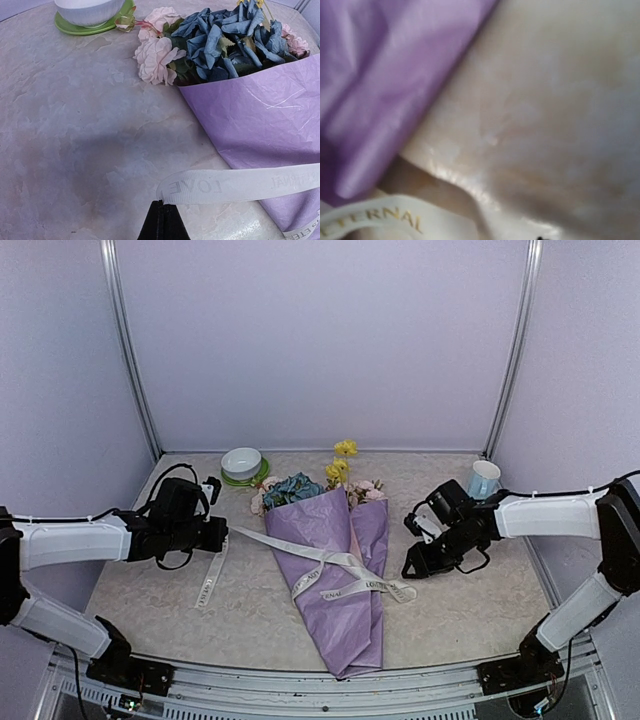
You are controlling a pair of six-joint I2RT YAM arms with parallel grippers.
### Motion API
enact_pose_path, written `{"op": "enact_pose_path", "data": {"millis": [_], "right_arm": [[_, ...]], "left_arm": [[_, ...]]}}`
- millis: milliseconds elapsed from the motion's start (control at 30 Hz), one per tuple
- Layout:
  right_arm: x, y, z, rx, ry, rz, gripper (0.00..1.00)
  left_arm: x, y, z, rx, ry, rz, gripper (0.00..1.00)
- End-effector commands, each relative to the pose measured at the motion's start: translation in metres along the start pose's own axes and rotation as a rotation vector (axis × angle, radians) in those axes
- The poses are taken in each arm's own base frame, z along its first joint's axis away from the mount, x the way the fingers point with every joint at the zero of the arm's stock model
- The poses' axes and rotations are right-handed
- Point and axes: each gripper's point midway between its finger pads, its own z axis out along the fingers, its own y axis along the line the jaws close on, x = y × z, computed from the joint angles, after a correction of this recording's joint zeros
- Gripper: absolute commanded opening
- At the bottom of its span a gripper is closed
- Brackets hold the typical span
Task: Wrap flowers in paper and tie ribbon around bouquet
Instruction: Tie the ribbon around the folded bouquet.
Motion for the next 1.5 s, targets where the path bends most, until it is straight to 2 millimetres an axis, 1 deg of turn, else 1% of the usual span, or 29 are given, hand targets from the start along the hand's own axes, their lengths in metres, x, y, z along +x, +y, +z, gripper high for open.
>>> {"op": "enact_pose_path", "data": {"millis": [0,100,233,367,467,567,667,767,800,933,1000,1067,1200,1267,1300,1333,1367,1400,1467], "right_arm": [[0.018,0.007,0.006,0.034,0.113,-0.098,0.50],[0.021,0.006,0.005,0.066,0.128,-0.105,0.52],[0.019,0.003,-0.005,0.096,0.129,-0.125,0.53],[0.026,-0.001,-0.004,0.122,0.170,-0.117,0.53],[0.031,0.000,0.001,0.118,0.198,-0.112,0.56],[0.030,0.003,0.006,0.127,0.204,-0.152,0.60],[0.030,0.007,0.016,0.120,0.223,-0.194,0.60],[0.030,0.003,0.026,0.141,0.249,-0.224,0.59],[0.028,0.004,0.029,0.139,0.250,-0.238,0.59],[0.003,0.016,0.033,0.129,0.193,-0.311,0.57],[-0.004,0.019,0.036,0.132,0.177,-0.352,0.58],[-0.002,0.016,0.041,0.140,0.191,-0.373,0.58],[0.010,0.012,0.050,0.137,0.244,-0.396,0.59],[0.009,0.011,0.052,0.149,0.250,-0.417,0.58],[0.008,0.013,0.053,0.143,0.248,-0.426,0.56],[0.008,0.016,0.055,0.125,0.250,-0.431,0.52],[0.007,0.020,0.056,0.108,0.253,-0.433,0.44],[0.007,0.022,0.057,0.099,0.252,-0.429,0.33],[0.003,0.018,0.056,0.128,0.233,-0.403,0.04]], "left_arm": [[-0.004,-0.005,-0.002,0.012,-0.015,0.023,0.00],[-0.004,-0.006,-0.001,0.015,-0.009,0.024,0.00],[-0.003,-0.008,0.001,0.018,-0.001,0.037,0.00],[-0.004,-0.008,0.001,0.014,-0.001,0.042,0.00],[-0.005,-0.008,0.000,0.013,-0.003,0.041,0.00],[-0.005,-0.007,0.000,0.011,-0.002,0.044,0.00],[-0.004,-0.008,0.000,0.011,0.000,0.045,0.00],[-0.006,-0.009,-0.001,0.016,-0.004,0.040,0.00],[-0.007,-0.009,-0.001,0.019,-0.006,0.039,0.00],[-0.008,-0.010,-0.001,0.026,-0.007,0.043,0.00],[-0.008,-0.010,-0.001,0.024,-0.005,0.044,0.00],[-0.008,-0.011,-0.001,0.026,-0.003,0.045,0.00],[-0.010,-0.012,-0.001,0.030,-0.006,0.049,0.00],[-0.009,-0.012,0.001,0.028,-0.002,0.051,0.00],[-0.009,-0.012,0.002,0.028,0.000,0.053,0.00],[-0.010,-0.012,0.002,0.027,0.002,0.054,0.00],[-0.010,-0.012,0.003,0.027,0.003,0.055,0.00],[-0.011,-0.013,0.003,0.028,0.004,0.056,0.00],[-0.012,-0.013,0.002,0.026,0.001,0.054,0.00]]}}
